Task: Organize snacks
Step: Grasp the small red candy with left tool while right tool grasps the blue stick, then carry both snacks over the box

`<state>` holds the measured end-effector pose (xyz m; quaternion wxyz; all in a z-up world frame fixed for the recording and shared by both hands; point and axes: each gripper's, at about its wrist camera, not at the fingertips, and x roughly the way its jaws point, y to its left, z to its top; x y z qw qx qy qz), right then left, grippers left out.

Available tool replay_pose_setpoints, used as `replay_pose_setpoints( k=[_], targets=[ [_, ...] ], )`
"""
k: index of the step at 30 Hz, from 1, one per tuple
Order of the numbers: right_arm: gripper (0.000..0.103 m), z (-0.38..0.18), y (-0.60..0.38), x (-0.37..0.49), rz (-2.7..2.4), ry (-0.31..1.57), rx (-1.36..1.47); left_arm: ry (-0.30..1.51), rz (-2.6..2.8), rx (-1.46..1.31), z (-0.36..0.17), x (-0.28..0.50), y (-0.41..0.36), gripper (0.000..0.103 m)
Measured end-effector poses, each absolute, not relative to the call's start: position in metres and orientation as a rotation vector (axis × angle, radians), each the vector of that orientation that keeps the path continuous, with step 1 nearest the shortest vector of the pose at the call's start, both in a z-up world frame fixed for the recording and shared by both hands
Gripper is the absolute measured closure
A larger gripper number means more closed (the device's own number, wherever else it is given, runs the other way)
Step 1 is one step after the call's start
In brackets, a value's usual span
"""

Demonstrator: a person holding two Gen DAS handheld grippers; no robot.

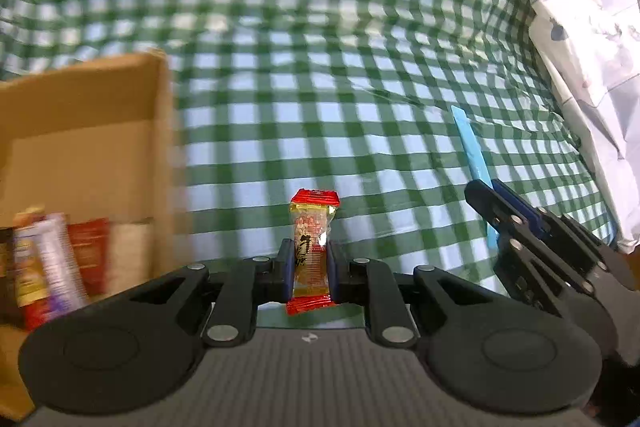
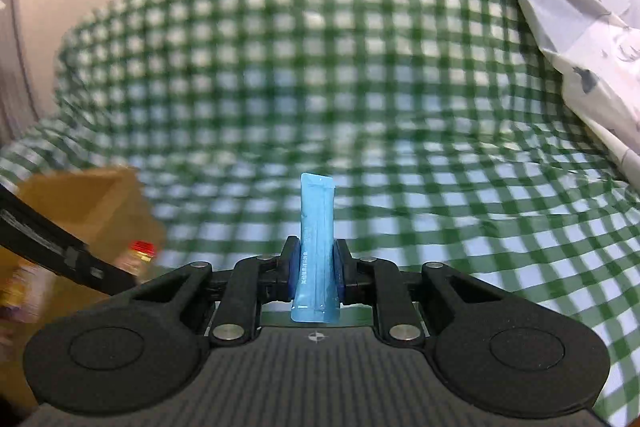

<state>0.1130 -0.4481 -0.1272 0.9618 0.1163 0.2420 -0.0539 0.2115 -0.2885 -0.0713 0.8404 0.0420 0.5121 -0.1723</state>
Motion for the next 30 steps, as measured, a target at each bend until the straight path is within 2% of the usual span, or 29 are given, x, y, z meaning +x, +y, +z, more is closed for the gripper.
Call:
replay_pose_setpoints(
  k=[6, 17, 30],
  targets=[
    [0.084, -0.084, -0.37, 0.067, -0.023, 0.494, 0.258, 1.019, -0.293, 0.122, -0.031, 0.16, -0.206, 0.085],
    [0.084, -0.059, -0.243, 0.006, 0.17, 0.599, 0.266, 0.976, -0.164, 0.09, -0.015, 0.073, -0.073, 0.085],
    [0.084, -0.038, -0.177, -0.032, 0.2, 0.565, 0.103, 0.871, -0.136, 0.042, -0.005, 0.01, -0.018, 0.085]
  ],
)
